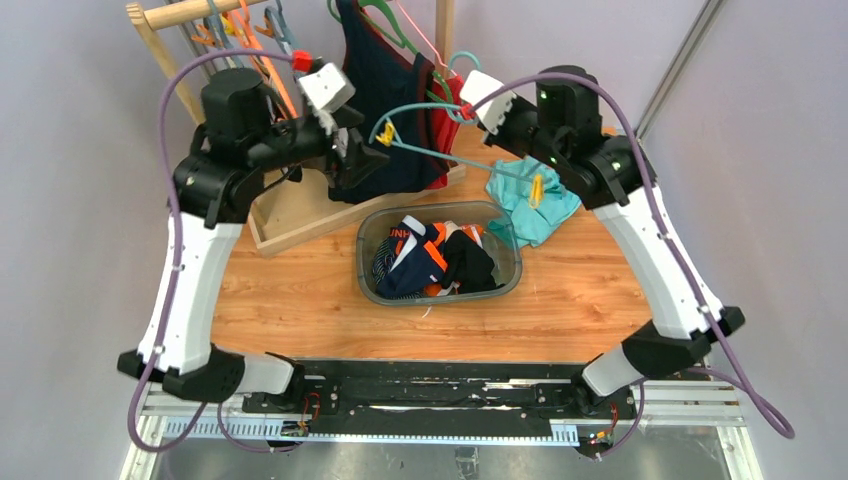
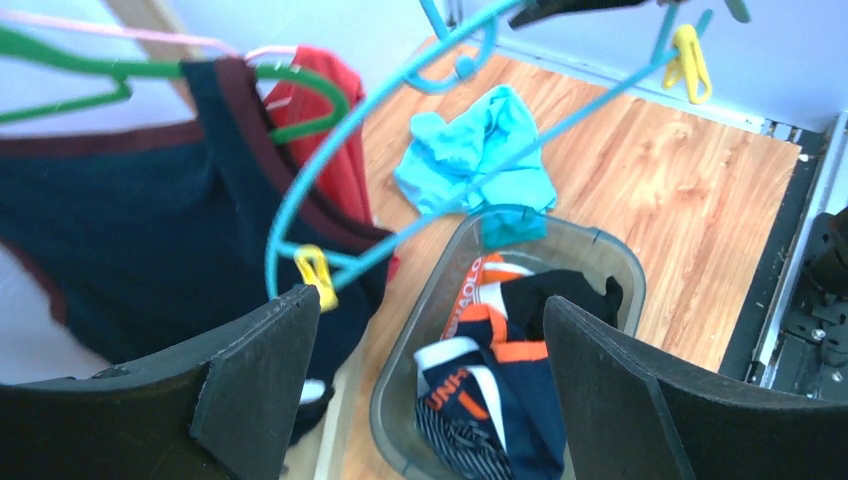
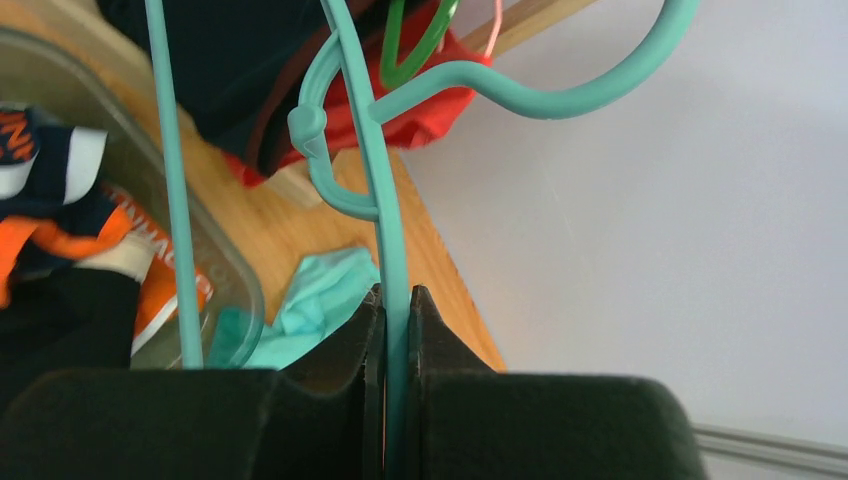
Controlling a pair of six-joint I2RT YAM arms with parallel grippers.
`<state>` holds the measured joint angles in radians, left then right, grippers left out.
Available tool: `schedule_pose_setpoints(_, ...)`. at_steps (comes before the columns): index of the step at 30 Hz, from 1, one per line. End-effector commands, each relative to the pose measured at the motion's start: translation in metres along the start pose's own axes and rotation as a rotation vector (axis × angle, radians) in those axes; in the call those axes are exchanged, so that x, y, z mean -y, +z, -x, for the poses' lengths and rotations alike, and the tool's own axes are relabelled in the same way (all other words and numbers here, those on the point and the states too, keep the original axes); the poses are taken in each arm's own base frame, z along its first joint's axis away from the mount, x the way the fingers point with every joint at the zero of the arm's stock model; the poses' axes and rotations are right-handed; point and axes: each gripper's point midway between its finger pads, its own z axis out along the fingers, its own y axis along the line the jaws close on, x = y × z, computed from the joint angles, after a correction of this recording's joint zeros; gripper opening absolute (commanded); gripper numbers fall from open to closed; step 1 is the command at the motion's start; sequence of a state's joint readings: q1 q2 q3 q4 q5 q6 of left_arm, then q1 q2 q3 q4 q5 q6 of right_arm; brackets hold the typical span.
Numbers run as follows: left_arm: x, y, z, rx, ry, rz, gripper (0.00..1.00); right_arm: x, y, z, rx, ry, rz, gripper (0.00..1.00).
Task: Remove the underwear clipped to the hanger
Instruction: Place the hanger at the clothesline.
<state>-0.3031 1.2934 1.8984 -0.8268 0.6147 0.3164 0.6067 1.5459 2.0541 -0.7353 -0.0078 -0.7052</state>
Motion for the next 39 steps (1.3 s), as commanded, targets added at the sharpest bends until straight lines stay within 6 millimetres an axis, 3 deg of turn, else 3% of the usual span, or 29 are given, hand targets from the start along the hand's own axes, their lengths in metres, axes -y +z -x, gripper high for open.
schedule_pose_setpoints(1, 0.005, 0.038, 0.01, -0.007, 0.03, -0.059, 0.87, -0.024, -0.044, -0.011, -0.021, -0.038, 0.098, 0.01)
schedule_pose_setpoints(6, 0.03, 0.069, -0.011, -0.065, 0.077, -0.161, 0.89, -0.053, -0.083, -0.01, 0.039, -0.04, 0.226, 0.01)
schedule_pose_setpoints(11, 0.059, 0.085, -0.032, -0.109, 0.108, -0.25, 0.88, -0.074, -0.102, -0.004, 0.103, -0.041, 0.327, 0.01)
schedule_pose_setpoints(15, 0.078, 0.083, -0.051, -0.139, 0.087, -0.323, 0.79, -0.081, -0.106, -0.001, 0.127, -0.03, 0.355, 0.01)
schedule_pose_setpoints(18, 0.084, 0.08, -0.062, -0.158, 0.078, -0.342, 0.61, -0.083, -0.103, -0.001, 0.132, -0.017, 0.364, 0.01)
schedule_pose_setpoints(20, 0.085, 0.077, -0.066, -0.162, 0.093, -0.341, 0.46, -0.086, -0.101, 0.0, 0.136, 0.001, 0.375, 0.0)
schedule_pose_setpoints(24, 0.08, 0.067, -0.066, -0.154, 0.168, -0.309, 0.04, -0.094, -0.094, -0.001, 0.126, 0.059, 0.4, 0.01)
schedule_pose_setpoints(25, 0.078, 0.064, -0.065, -0.153, 0.192, -0.293, 0.01, -0.094, -0.094, 0.0, 0.124, 0.083, 0.399, 0.02)
schedule_pose_setpoints(34, 0.049, 0.032, -0.062, -0.162, 0.399, -0.118, 0.0, -0.104, -0.102, 0.012, 0.149, 0.289, 0.434, 0.26)
schedule_pose_setpoints(37, 0.044, 0.021, -0.06, -0.151, 0.444, -0.068, 0.0, -0.11, -0.108, 0.021, 0.173, 0.363, 0.467, 0.45)
schedule_pose_setpoints(39, 0.041, 0.015, -0.061, -0.151, 0.472, -0.04, 0.0, -0.111, -0.111, 0.025, 0.18, 0.406, 0.476, 0.51)
